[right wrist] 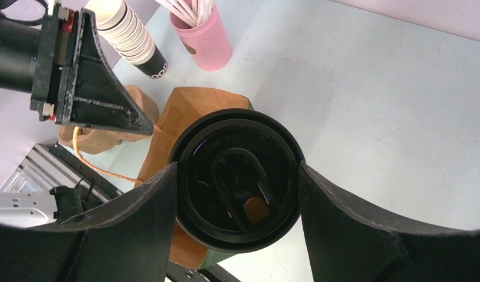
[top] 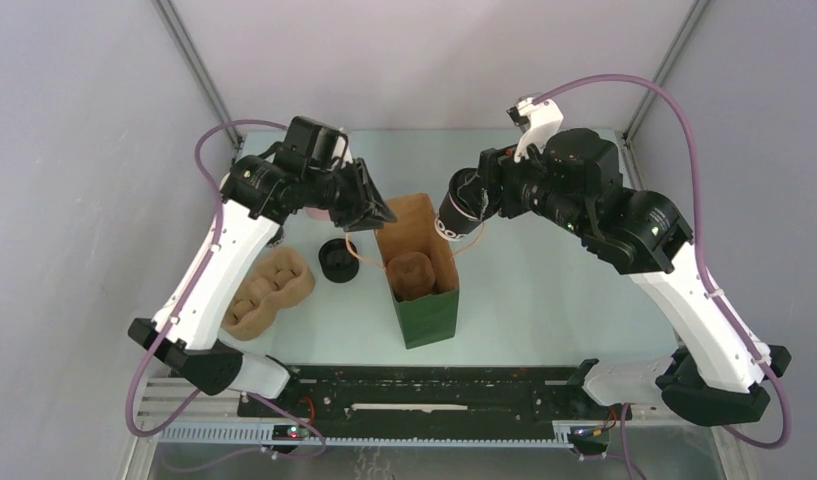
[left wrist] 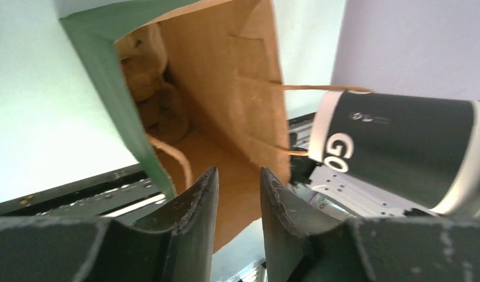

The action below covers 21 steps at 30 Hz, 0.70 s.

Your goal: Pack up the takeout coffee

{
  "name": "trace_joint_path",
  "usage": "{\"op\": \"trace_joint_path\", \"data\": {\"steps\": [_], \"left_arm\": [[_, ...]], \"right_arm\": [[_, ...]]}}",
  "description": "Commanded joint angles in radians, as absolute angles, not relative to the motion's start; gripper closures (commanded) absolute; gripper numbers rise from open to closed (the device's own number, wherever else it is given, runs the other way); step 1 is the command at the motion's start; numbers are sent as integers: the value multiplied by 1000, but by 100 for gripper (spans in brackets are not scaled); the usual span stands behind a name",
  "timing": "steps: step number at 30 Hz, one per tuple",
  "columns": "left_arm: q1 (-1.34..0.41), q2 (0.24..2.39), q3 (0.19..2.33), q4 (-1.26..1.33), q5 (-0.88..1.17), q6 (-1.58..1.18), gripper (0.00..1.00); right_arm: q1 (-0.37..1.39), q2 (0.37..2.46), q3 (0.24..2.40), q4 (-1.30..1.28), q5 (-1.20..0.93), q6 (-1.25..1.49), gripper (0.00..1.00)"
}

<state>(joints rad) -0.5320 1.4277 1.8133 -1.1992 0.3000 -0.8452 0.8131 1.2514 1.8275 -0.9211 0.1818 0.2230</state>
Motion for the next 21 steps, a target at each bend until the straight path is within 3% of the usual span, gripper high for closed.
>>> {"op": "trace_joint_path", "data": {"steps": [1,9,21], "left_arm": [[-537,1360,1771,-1315,216,-741,63],[-535,1311,1682,-1316,170,-751,65],[-528,1329,1608,-1155,187,-797,49]], "right_arm": [[832,1277,1873,-880,176,232,67],[868,1324,1908,-881,173,229,67],[906,1363,1956,-911,197,212,67]]}}
